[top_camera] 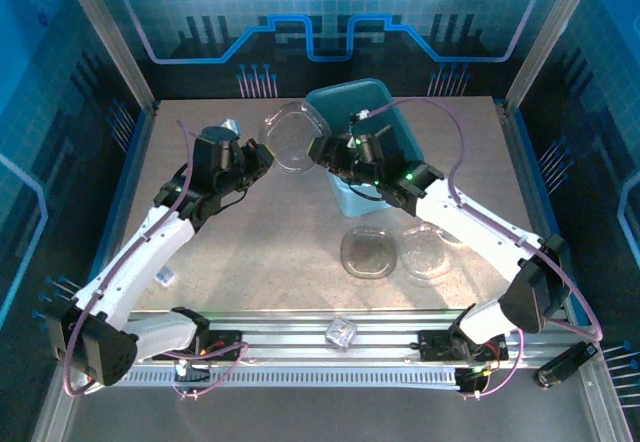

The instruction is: Place the plates into the plastic bin on the countertop

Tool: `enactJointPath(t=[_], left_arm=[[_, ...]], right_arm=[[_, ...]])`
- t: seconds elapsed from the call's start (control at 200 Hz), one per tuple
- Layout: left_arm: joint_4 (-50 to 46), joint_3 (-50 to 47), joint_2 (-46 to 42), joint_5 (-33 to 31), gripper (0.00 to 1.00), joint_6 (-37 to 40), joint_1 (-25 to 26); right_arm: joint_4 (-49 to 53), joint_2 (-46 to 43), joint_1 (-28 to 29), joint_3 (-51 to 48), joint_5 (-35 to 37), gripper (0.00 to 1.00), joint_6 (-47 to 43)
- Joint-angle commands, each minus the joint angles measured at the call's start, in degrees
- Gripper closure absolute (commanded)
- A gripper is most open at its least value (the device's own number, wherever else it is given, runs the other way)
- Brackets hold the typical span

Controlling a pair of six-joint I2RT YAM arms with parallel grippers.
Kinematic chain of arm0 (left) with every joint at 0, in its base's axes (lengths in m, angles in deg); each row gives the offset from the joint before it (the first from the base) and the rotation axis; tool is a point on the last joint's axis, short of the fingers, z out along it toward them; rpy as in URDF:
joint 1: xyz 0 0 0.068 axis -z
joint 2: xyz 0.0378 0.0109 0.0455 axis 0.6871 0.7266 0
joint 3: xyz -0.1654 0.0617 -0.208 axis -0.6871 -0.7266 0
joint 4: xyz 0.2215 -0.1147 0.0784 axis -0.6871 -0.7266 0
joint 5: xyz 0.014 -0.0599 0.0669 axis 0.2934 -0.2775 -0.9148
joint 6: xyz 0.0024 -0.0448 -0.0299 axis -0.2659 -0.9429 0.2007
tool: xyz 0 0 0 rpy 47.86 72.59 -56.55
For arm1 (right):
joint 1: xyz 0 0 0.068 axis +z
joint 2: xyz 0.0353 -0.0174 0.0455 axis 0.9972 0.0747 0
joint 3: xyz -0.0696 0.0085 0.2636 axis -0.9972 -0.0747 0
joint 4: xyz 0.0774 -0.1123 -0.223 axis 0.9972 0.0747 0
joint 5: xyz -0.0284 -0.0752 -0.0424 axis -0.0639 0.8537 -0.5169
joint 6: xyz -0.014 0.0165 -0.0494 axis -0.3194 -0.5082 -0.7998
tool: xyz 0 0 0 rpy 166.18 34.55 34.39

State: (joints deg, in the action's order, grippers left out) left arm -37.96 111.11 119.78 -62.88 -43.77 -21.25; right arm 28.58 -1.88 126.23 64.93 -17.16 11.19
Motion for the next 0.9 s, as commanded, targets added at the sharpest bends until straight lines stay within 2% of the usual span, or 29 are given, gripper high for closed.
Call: enactJointPath(t=[0.0,0.15,0.435,0.645,0.77,0.895], left_arm=[[2.17,0.42,-0.62,-4.31,1.00,-1.82,1.75],[2.39,-0.61,-1.64,-10.29,1.00,-2.10,4.35],[2.80,-1.08,-1.96,-17.12,1.00,-2.06,9.18],[2.68,-0.58,-1.96,-18.95,1.00,-1.81,10.73],[2.02,0.21,-1.78,-19.08,1.00,-0.99,11.05],[1.20,1.06,-1.78,-18.97,0.81,0.22,11.06]], right_arm=[[-3.61,0.12,0.54,-1.65,3.23,0.55,2.23],[-4.88,-0.24,0.76,-2.52,4.01,0.60,3.35],[-6.79,-0.50,0.81,-3.63,4.10,0.82,5.53],[-7.33,0.04,0.83,-3.78,3.32,0.98,7.04],[-7.55,0.11,0.81,-3.78,3.23,1.00,7.14],[-7.39,-0.24,0.80,-3.94,3.83,1.00,7.02]])
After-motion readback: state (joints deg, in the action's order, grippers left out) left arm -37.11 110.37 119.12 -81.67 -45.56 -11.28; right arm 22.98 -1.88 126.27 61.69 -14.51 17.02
